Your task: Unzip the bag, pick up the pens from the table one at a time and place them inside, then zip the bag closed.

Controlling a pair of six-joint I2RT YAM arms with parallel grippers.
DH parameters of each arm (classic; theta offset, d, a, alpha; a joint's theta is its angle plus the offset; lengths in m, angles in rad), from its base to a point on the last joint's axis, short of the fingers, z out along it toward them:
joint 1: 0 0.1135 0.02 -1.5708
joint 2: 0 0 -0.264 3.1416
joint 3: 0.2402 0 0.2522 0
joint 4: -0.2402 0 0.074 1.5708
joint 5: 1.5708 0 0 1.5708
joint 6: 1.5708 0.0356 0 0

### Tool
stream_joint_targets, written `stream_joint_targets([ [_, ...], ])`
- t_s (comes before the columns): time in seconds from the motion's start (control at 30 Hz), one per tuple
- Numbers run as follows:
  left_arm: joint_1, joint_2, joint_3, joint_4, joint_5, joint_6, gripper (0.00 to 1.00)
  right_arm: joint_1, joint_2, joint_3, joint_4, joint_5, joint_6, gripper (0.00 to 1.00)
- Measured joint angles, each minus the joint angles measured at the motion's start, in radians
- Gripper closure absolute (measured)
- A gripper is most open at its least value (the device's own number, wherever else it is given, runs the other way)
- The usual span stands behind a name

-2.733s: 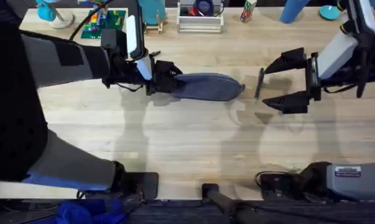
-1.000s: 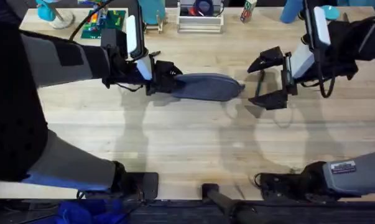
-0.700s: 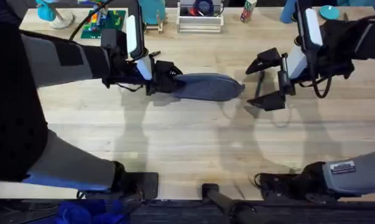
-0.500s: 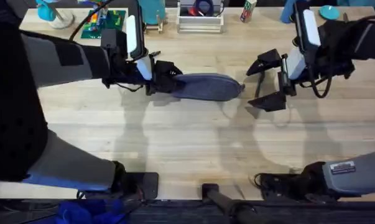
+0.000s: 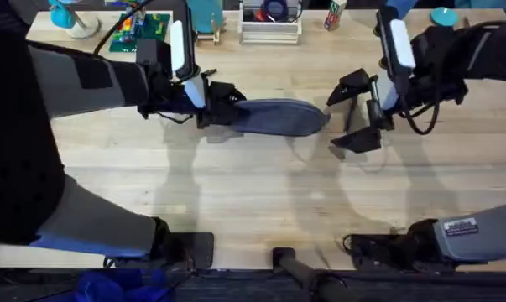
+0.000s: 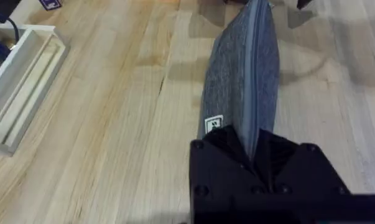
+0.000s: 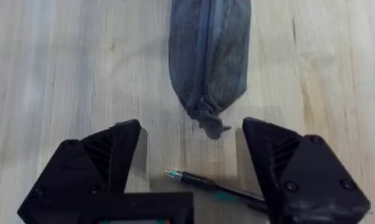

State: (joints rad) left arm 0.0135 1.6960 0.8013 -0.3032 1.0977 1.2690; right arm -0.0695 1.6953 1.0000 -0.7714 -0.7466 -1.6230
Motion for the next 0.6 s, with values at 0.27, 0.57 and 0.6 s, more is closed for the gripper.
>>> stream_joint_targets([
  [0.27,0.0,0.0,0.0,-0.006,0.0,0.0,0.959,0.028,0.0,0.0,0.023,0.041,0.0,0.005],
  [0.57,0.0,0.0,0.0,-0.008,0.001,0.0,0.959,0.03,0.013,0.001,0.054,0.048,0.0,0.005],
  [0.6,0.0,0.0,0.0,-0.008,0.001,0.0,0.959,0.031,0.018,0.001,0.056,0.048,0.0,0.005],
])
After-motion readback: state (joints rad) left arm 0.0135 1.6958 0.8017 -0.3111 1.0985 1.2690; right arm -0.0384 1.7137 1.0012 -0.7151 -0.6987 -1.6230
